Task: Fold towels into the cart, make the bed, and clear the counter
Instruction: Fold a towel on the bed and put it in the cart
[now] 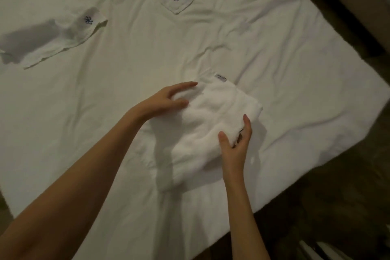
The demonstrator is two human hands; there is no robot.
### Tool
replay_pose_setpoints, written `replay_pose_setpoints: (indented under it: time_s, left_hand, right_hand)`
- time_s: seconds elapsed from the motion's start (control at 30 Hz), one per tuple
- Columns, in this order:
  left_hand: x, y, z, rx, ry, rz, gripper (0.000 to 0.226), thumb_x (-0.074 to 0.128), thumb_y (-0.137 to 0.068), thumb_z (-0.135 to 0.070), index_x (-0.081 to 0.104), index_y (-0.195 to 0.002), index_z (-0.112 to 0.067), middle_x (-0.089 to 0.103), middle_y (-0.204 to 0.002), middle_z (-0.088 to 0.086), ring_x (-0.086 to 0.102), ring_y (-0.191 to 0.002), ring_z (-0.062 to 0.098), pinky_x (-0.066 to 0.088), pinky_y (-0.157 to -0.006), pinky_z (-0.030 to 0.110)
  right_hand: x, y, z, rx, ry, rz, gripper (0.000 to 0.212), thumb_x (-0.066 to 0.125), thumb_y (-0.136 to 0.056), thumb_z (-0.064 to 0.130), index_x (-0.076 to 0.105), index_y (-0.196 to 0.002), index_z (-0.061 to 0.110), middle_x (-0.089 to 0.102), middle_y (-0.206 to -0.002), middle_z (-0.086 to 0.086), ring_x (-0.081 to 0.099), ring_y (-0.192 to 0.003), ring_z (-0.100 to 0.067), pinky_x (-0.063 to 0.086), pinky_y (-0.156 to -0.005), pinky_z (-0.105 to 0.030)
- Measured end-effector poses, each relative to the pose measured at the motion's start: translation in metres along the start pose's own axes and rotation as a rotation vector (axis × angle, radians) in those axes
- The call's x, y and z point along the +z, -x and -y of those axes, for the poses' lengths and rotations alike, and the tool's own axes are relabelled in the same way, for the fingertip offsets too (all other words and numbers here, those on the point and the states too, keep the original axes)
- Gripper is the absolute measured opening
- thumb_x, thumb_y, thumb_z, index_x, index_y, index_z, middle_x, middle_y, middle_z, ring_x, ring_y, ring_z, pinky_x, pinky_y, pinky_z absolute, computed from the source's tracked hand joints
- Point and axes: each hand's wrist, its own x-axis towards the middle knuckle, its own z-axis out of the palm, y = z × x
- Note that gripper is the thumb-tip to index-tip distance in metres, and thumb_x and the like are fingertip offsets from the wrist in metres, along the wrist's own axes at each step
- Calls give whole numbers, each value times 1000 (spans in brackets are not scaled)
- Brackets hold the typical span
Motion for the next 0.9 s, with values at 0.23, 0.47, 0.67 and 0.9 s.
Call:
replay_pose_setpoints:
  time_s: [0.23, 0.47, 0.67, 0.9]
  left_hand:
    - [83, 48, -55, 164, 69, 130, 57, 62, -87, -5, 45, -132, -35, 43, -128, -30, 44, -109, -23, 36, -89, 0]
    - [220, 76, -108, 262, 53, 360, 60, 66, -81, -12, 45, -133, -34, 46, -130, -19, 52, -106, -6, 42, -91, 10]
    - [354, 103, -152, 289, 41, 605, 56, 61, -88, -4, 45, -129, -39, 43, -125, -27, 50, -97, -19, 42, -77, 2]
    - [507, 144, -209, 331, -19, 865, 53, 60, -91, -12, 43, -126, -48, 35, -135, -21, 41, -116, 2, 40, -84, 13]
  right_hand:
    - [-77, 94, 6, -32, 21, -268, 47, 59, -93, 17, 43, -116, 55, 44, -126, 26, 47, -115, 2, 47, -90, -18]
    - [-189, 182, -10, 45, 23, -581, 25, 54, -95, 21, 53, -118, 32, 50, -111, 26, 50, -100, 8, 42, -76, -1]
    - [-287, 266, -22, 112, -18, -858, 24, 57, -94, 20, 57, -116, 29, 54, -115, 20, 51, -107, 0, 44, -95, -24]
    - [-398, 354, -29, 160, -54, -1097, 25, 55, -94, 17, 55, -117, 28, 51, -113, 22, 49, -103, 4, 41, -80, -4]
